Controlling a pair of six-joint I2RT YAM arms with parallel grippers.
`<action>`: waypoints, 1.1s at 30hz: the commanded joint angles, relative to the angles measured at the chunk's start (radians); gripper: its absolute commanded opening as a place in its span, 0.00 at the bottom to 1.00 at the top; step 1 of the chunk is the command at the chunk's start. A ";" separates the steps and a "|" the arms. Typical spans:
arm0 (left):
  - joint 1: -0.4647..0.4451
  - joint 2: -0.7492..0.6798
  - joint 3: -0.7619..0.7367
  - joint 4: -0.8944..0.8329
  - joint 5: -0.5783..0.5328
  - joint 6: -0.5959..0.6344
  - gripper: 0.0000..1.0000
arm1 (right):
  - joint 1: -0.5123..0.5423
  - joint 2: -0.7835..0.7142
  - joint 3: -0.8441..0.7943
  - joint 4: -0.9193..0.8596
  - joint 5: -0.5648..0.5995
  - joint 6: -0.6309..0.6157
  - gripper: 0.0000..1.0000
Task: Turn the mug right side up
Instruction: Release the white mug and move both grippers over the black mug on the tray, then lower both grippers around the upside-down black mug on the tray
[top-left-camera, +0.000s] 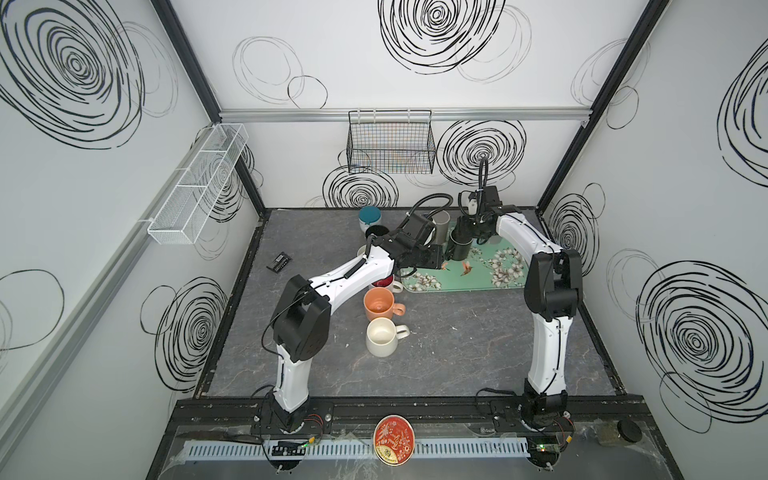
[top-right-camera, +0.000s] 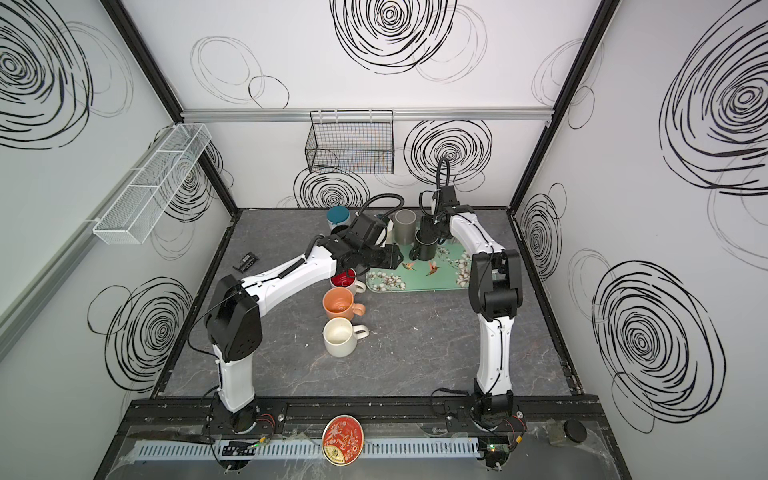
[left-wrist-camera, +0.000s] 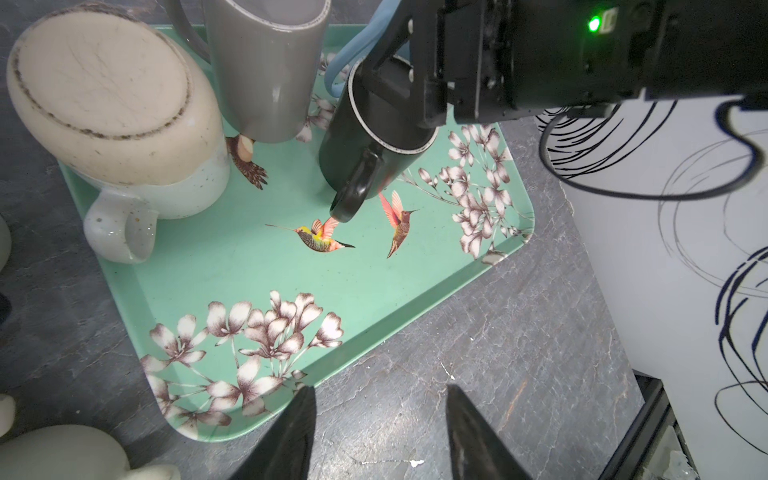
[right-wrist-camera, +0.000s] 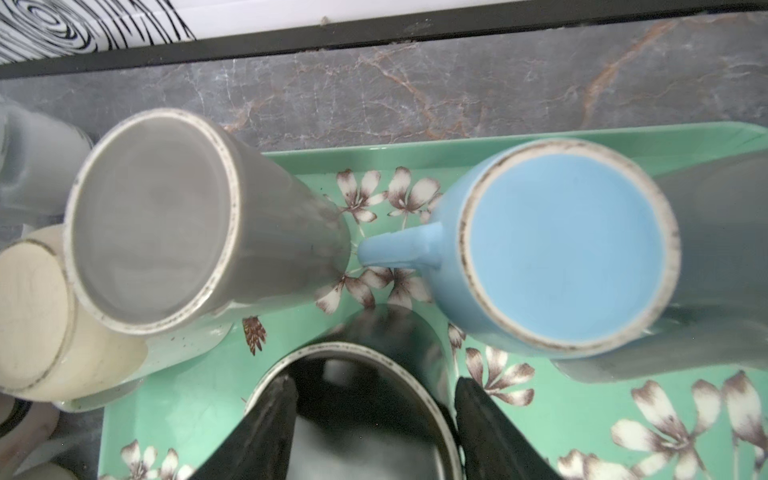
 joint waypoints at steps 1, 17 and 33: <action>0.006 0.032 0.047 -0.012 0.013 0.027 0.54 | 0.030 -0.033 -0.071 -0.118 0.016 -0.057 0.61; -0.010 0.036 0.081 -0.108 -0.056 0.529 0.64 | -0.020 -0.273 -0.165 -0.095 -0.115 0.042 0.63; -0.042 0.232 0.222 -0.083 -0.065 0.726 0.67 | -0.120 -0.585 -0.634 0.049 -0.310 0.224 0.63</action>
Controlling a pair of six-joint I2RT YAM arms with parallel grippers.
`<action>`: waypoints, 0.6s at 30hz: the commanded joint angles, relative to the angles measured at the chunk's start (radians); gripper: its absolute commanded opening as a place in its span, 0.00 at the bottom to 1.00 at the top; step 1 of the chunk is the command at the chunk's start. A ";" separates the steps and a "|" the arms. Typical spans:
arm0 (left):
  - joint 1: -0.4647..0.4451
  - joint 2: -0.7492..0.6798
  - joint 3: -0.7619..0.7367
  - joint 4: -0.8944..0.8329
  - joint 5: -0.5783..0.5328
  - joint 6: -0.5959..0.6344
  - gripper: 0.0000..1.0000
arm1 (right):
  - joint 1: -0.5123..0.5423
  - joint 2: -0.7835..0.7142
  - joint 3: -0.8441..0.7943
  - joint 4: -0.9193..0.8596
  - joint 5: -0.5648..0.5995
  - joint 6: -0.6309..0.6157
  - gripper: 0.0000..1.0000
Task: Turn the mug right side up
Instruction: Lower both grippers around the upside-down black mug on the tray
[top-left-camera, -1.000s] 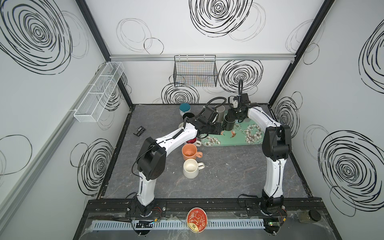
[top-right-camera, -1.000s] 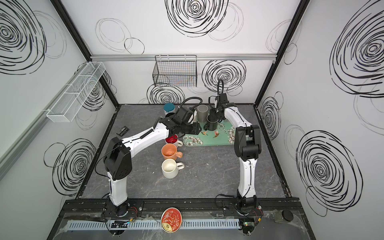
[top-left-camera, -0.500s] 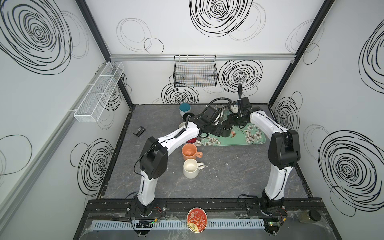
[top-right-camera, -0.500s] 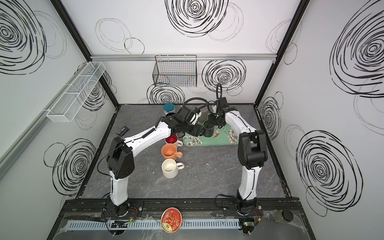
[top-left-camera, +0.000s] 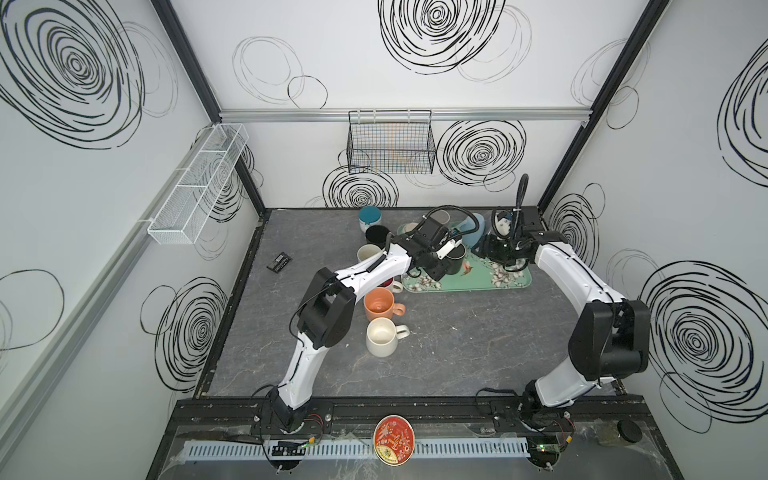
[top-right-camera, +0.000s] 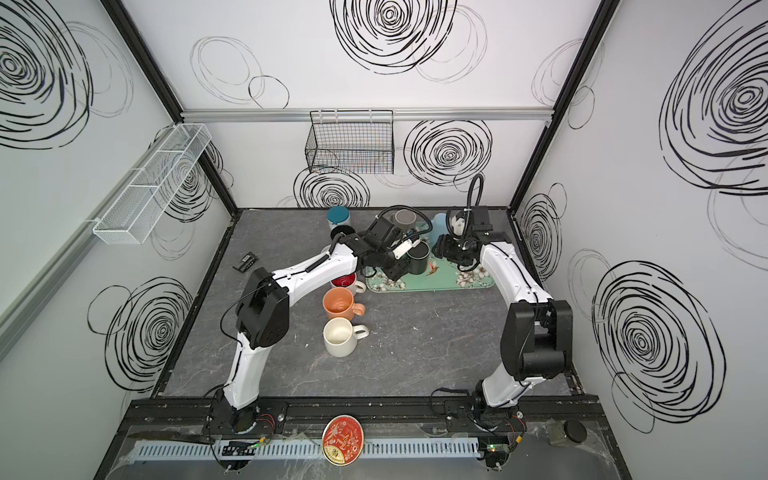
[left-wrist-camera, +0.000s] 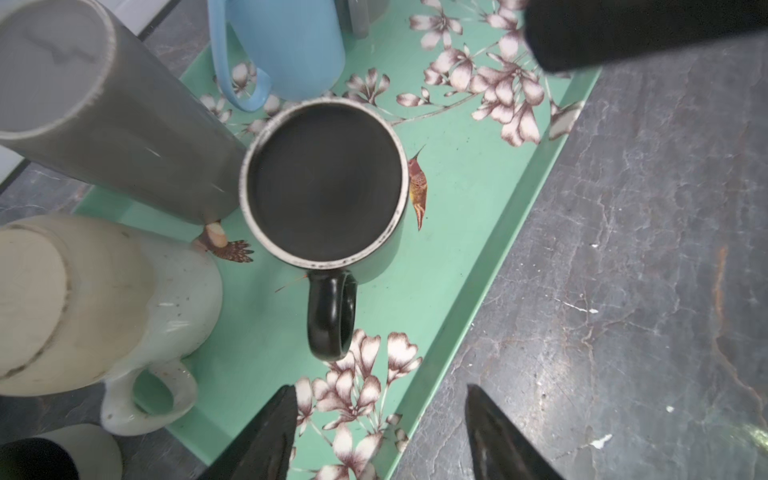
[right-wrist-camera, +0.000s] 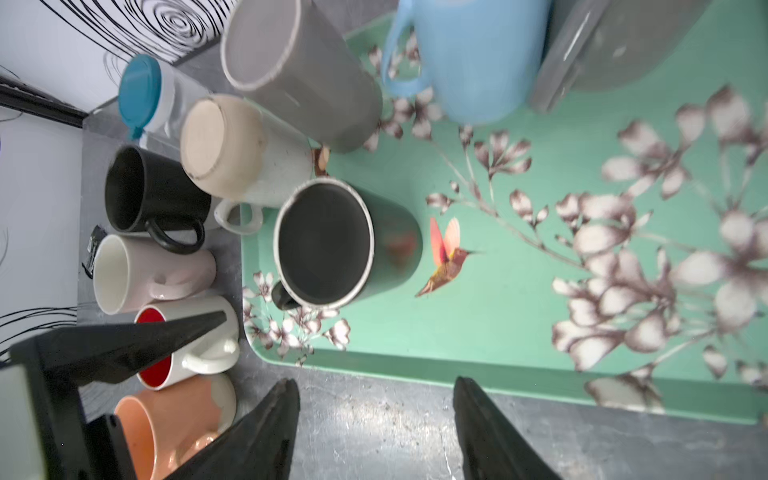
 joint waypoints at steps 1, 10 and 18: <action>-0.005 0.026 0.038 0.026 -0.032 0.013 0.66 | -0.014 -0.039 -0.052 0.038 -0.066 0.052 0.62; 0.007 0.126 0.107 0.010 0.007 -0.033 0.55 | -0.013 -0.041 -0.077 0.067 -0.112 0.086 0.61; 0.005 0.154 0.114 0.058 -0.021 -0.062 0.44 | -0.013 -0.028 -0.091 0.097 -0.158 0.124 0.60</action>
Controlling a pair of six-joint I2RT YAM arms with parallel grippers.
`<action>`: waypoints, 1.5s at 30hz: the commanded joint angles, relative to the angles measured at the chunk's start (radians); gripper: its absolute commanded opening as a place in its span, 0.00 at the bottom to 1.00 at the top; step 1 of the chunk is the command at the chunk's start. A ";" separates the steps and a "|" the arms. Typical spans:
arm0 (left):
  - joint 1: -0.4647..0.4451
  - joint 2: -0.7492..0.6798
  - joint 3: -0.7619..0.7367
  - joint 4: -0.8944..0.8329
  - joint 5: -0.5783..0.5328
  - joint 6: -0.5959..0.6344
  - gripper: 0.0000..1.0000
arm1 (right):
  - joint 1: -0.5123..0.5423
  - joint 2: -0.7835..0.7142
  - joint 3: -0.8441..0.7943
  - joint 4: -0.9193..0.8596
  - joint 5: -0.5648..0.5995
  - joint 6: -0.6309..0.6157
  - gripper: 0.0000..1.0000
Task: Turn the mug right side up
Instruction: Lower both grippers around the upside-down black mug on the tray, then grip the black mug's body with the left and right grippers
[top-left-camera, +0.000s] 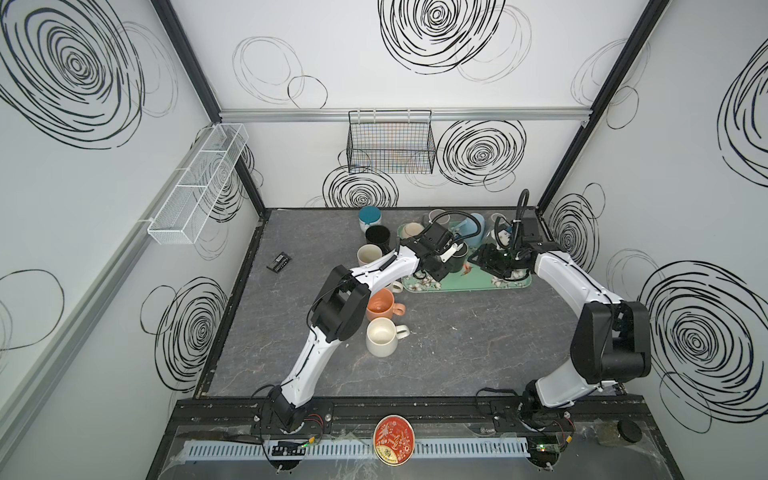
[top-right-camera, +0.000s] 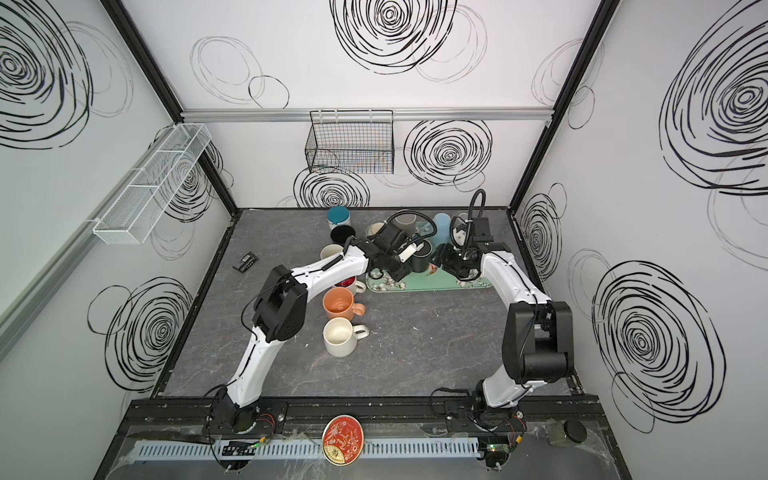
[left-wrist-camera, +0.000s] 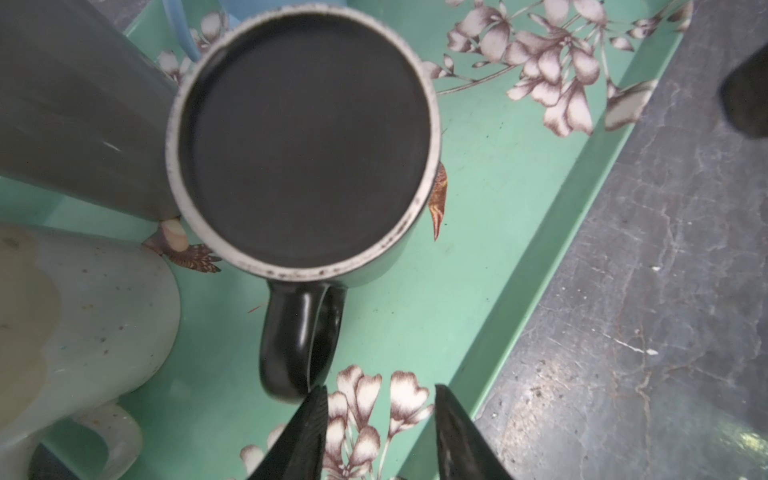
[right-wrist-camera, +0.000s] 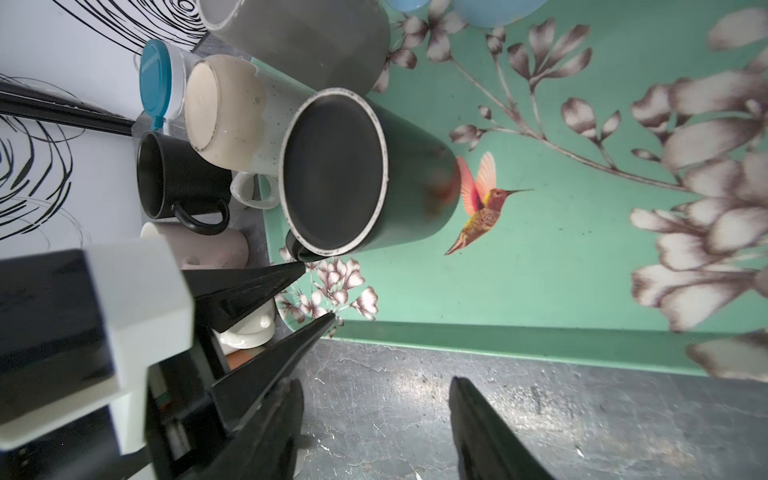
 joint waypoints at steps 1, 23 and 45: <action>0.001 0.019 0.028 0.049 -0.018 -0.012 0.45 | -0.002 -0.010 -0.008 0.023 -0.028 0.018 0.60; 0.098 -0.176 -0.149 0.194 0.096 0.060 0.61 | -0.004 0.021 0.001 0.013 -0.031 0.006 0.60; 0.042 0.083 0.136 0.060 0.085 0.141 0.43 | -0.004 0.067 0.044 -0.043 -0.053 -0.027 0.59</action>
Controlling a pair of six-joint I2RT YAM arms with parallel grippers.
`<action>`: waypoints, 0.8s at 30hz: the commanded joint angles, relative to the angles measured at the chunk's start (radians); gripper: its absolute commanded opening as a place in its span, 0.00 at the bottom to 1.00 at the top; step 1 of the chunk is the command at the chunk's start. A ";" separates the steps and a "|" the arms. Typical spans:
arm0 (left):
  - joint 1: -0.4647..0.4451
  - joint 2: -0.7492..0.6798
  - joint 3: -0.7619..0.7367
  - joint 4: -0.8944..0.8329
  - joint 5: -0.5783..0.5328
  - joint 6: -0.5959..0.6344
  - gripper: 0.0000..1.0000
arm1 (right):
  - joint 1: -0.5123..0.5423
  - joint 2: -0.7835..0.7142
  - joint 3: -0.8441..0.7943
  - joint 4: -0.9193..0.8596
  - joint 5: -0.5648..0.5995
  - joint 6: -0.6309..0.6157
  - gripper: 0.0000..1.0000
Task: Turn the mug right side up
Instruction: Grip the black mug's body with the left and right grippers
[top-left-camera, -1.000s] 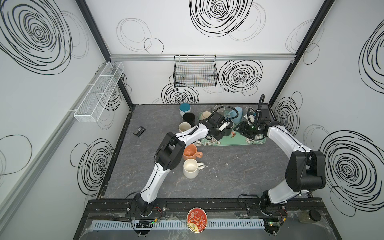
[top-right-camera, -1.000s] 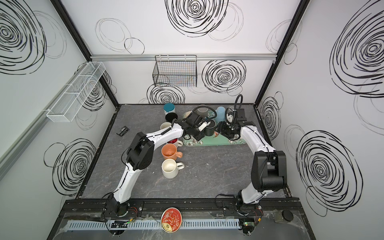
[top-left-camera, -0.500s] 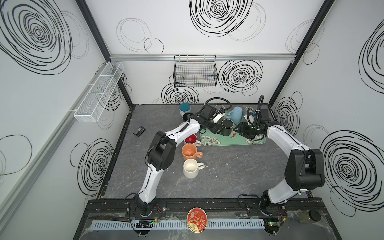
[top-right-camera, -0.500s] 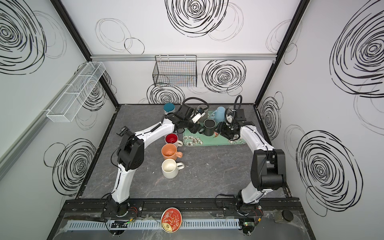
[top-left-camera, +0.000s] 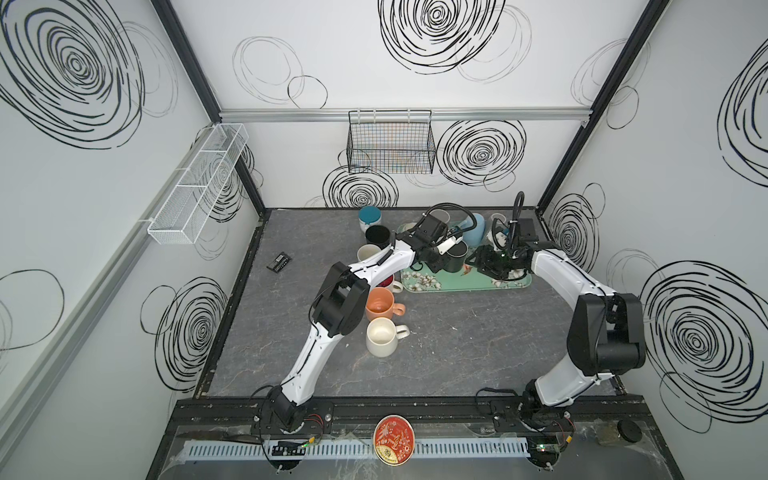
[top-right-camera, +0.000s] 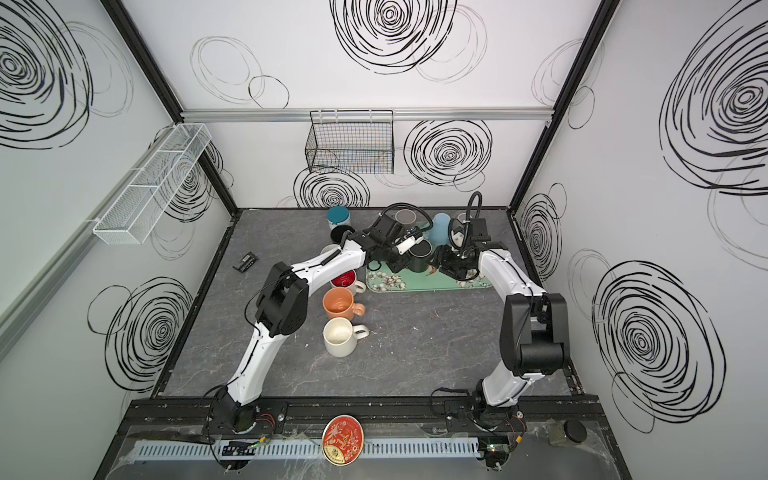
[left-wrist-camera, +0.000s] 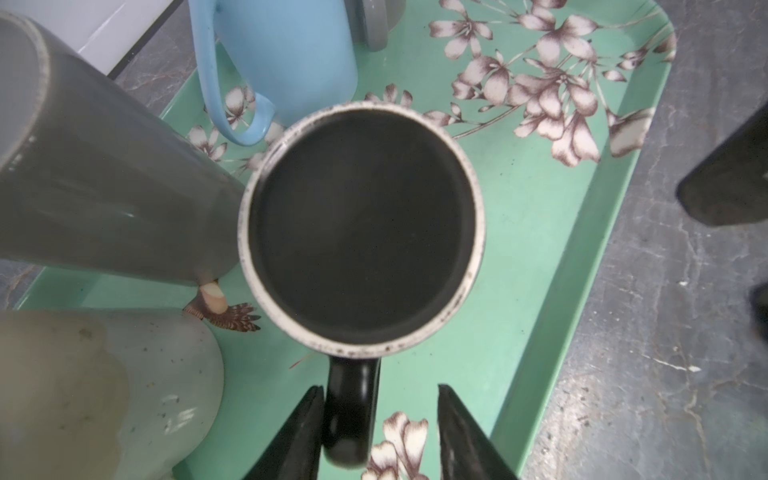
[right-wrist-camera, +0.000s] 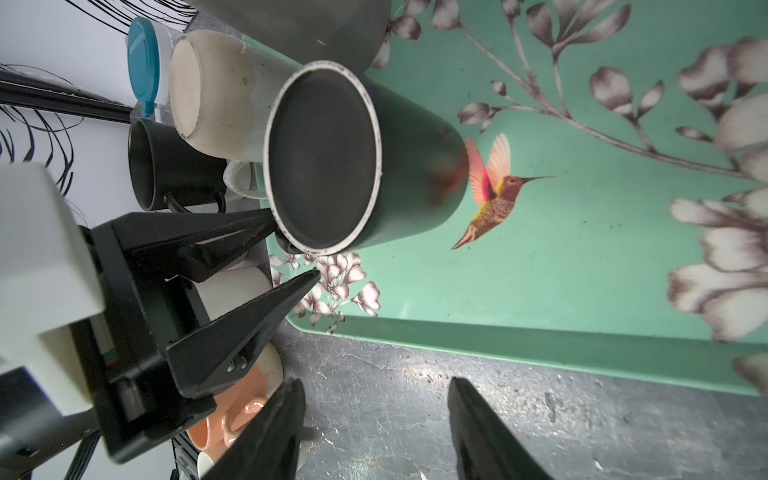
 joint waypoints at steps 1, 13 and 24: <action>-0.011 0.039 0.051 0.023 0.005 0.008 0.42 | -0.002 0.010 0.032 -0.031 -0.023 -0.020 0.60; -0.052 0.076 0.070 0.004 -0.076 -0.028 0.15 | -0.002 -0.036 0.008 -0.051 -0.019 -0.034 0.59; -0.095 -0.045 0.008 0.005 -0.089 -0.047 0.00 | -0.012 -0.134 -0.067 0.082 -0.039 0.088 0.58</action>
